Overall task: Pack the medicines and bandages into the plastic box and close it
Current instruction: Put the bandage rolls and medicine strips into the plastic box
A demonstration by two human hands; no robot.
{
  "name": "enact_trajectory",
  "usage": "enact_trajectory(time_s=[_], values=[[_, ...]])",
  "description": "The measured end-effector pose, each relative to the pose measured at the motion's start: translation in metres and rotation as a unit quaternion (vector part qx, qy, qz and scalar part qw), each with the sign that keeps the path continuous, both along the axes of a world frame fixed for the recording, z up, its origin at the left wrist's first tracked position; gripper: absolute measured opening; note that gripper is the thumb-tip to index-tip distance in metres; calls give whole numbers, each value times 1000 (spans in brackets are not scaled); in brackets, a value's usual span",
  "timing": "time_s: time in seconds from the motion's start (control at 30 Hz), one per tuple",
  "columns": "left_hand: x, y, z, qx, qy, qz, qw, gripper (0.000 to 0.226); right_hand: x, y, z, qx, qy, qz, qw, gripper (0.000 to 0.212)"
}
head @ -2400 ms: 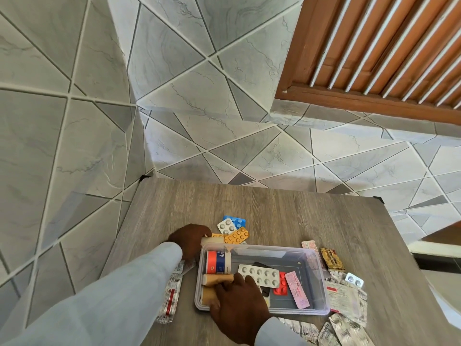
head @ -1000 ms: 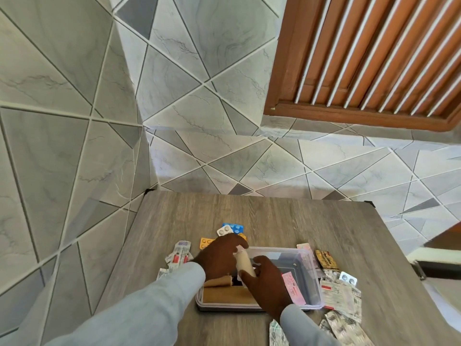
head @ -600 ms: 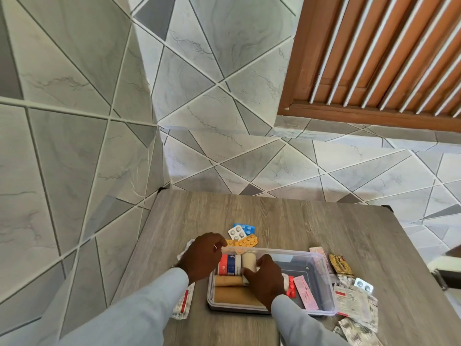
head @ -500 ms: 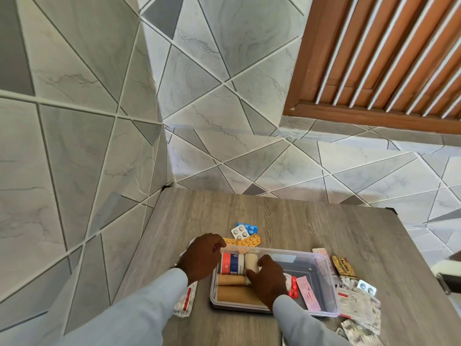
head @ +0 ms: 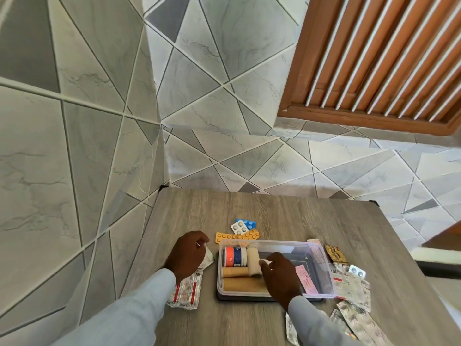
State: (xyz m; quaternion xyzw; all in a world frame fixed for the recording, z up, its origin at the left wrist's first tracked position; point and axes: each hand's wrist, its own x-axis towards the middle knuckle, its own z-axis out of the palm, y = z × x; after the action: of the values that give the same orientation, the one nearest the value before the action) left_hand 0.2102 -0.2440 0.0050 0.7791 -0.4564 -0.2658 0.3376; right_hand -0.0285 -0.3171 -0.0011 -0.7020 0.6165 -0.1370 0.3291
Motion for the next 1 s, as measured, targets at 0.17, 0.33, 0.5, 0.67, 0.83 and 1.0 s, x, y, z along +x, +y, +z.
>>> enact_trajectory(time_s=[0.17,0.33,0.5,0.67,0.83,1.0], values=[[6,16,-20,103,-60,106,987,33,-16,29,10,-44,-40,-45,997,17],[-4,33,-40,221,-6,198,955,75,-24,55,12,-72,-57,1,996,9],[-13,33,-41,222,30,251,942,84,-26,53,18,-31,-51,70,996,9],[-17,22,-38,246,43,290,924,96,-21,41,24,-14,-61,109,992,13],[-19,0,-34,267,49,307,912,104,-6,37,22,-9,-80,144,986,15],[-25,-14,-35,300,33,312,901,98,11,33,26,9,-80,147,986,17]])
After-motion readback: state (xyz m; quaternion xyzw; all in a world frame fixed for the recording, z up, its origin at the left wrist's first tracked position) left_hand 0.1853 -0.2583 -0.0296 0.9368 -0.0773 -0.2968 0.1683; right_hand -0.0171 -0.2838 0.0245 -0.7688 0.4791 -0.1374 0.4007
